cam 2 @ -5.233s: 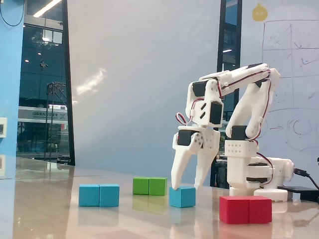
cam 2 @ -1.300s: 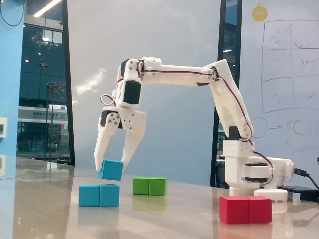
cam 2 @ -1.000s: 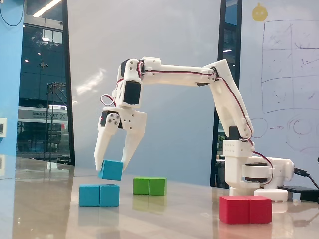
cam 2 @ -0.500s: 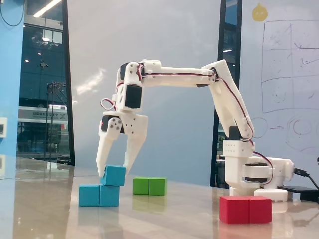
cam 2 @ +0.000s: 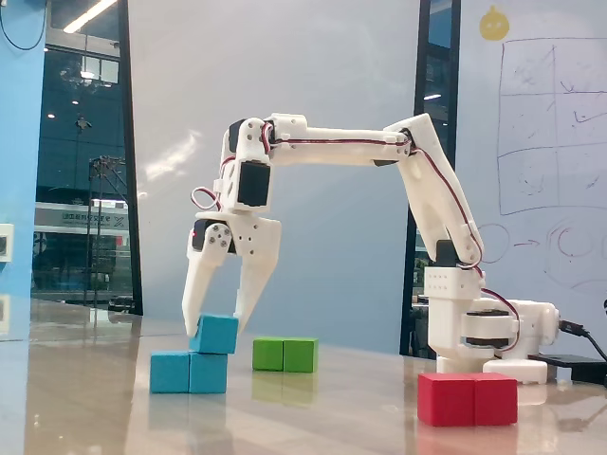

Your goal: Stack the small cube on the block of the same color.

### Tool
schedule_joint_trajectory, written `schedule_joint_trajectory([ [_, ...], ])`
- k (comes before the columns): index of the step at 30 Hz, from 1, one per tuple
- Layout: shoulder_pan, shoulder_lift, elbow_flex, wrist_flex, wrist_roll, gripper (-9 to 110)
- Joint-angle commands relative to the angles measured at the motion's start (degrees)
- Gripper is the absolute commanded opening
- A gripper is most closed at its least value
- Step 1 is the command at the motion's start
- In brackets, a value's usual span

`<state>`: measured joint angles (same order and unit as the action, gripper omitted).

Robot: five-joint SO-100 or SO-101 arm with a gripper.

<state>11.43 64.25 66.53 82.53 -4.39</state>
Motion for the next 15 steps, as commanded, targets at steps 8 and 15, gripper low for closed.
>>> schedule_joint_trajectory([
  [8,0.8,1.1,-6.0,-2.4,-0.4,8],
  [15,0.6,0.4,-5.3,-2.3,-2.4,12],
])
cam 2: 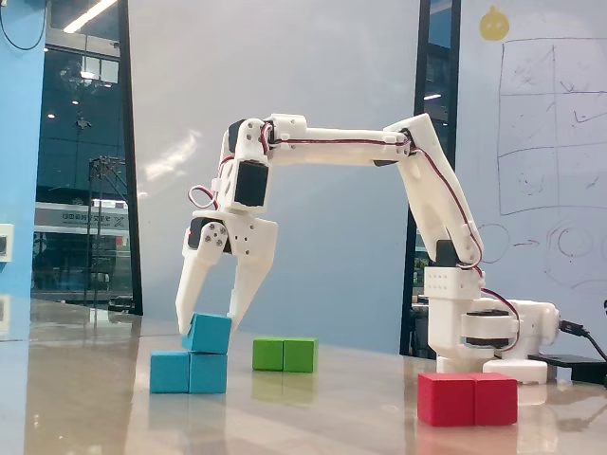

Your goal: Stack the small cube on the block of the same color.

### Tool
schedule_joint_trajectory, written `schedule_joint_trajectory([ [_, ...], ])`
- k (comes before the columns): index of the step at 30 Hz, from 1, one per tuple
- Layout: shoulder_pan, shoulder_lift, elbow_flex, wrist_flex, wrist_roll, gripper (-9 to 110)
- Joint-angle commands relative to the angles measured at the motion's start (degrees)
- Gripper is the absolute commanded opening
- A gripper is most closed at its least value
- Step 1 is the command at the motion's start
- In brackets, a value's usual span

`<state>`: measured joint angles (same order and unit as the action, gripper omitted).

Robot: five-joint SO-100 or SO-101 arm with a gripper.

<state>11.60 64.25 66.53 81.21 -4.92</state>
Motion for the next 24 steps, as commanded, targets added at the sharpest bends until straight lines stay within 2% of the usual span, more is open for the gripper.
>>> schedule_joint_trajectory([
  [1,0.4,0.0,-5.4,-1.0,-2.6,14],
  [7,0.7,-0.4,-5.5,-1.1,-4.3,29],
  [11,0.5,-0.4,-5.5,-1.1,-4.3,34],
  [19,1.1,-0.1,-6.2,-1.1,-4.5,34],
  [24,5.2,1.6,-6.2,-1.1,-4.6,33],
])
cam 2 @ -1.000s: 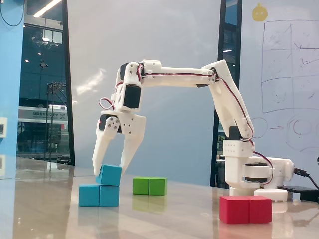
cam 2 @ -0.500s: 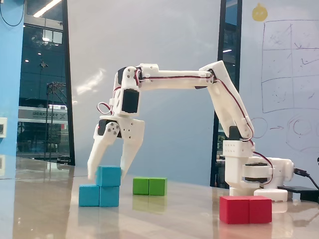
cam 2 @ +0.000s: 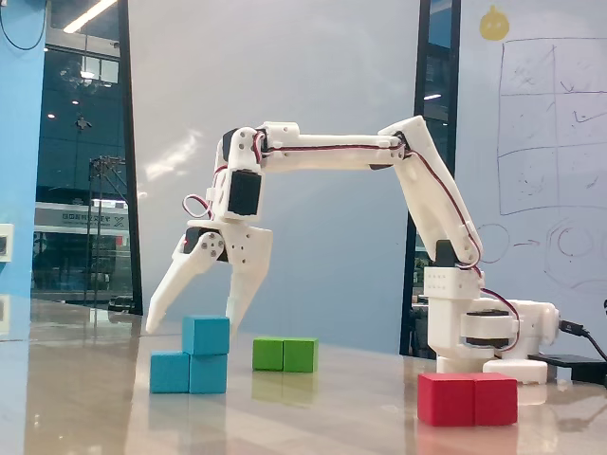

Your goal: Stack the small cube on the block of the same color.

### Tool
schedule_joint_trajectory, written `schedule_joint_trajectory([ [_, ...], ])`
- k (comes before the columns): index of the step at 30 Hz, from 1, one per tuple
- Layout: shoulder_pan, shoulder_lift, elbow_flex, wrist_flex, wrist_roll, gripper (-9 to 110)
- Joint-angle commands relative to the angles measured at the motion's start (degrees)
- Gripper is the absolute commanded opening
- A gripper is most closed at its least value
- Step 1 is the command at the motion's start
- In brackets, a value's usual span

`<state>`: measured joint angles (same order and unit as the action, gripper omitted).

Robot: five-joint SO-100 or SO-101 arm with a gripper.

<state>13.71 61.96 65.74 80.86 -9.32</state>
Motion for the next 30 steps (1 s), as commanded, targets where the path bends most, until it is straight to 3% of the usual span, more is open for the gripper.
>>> schedule_joint_trajectory([
  [1,4.1,4.2,-5.4,-0.8,-0.2,33],
  [24,21.0,12.7,-4.4,2.7,0.6,33],
  [30,16.6,19.9,1.1,2.1,0.9,20],
])
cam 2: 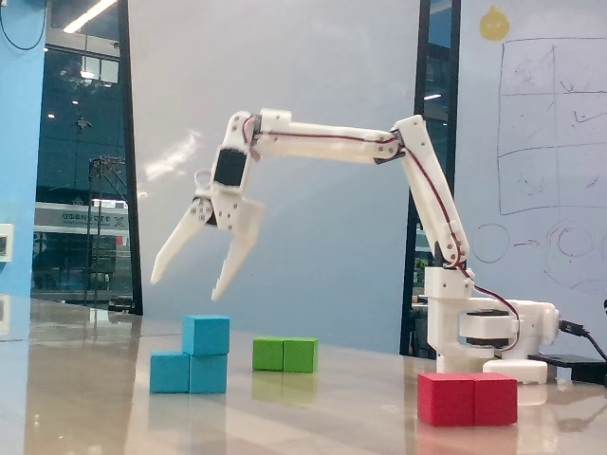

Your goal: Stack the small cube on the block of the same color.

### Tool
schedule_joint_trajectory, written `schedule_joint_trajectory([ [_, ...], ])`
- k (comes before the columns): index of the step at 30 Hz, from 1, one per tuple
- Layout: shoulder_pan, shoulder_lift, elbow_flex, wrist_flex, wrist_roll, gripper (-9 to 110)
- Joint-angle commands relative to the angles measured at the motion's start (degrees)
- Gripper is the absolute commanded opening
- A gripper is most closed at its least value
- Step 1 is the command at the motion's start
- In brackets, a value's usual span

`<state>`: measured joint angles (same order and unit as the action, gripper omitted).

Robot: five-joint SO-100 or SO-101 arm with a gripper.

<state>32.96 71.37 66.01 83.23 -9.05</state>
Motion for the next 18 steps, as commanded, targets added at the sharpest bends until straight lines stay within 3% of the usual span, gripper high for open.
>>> schedule_joint_trajectory([
  [1,-3.4,12.0,2.5,-0.6,0.6,16],
  [6,-8.0,20.6,10.7,-0.7,0.6,-1],
  [18,-18.5,53.1,41.3,-0.8,0.4,6],
])
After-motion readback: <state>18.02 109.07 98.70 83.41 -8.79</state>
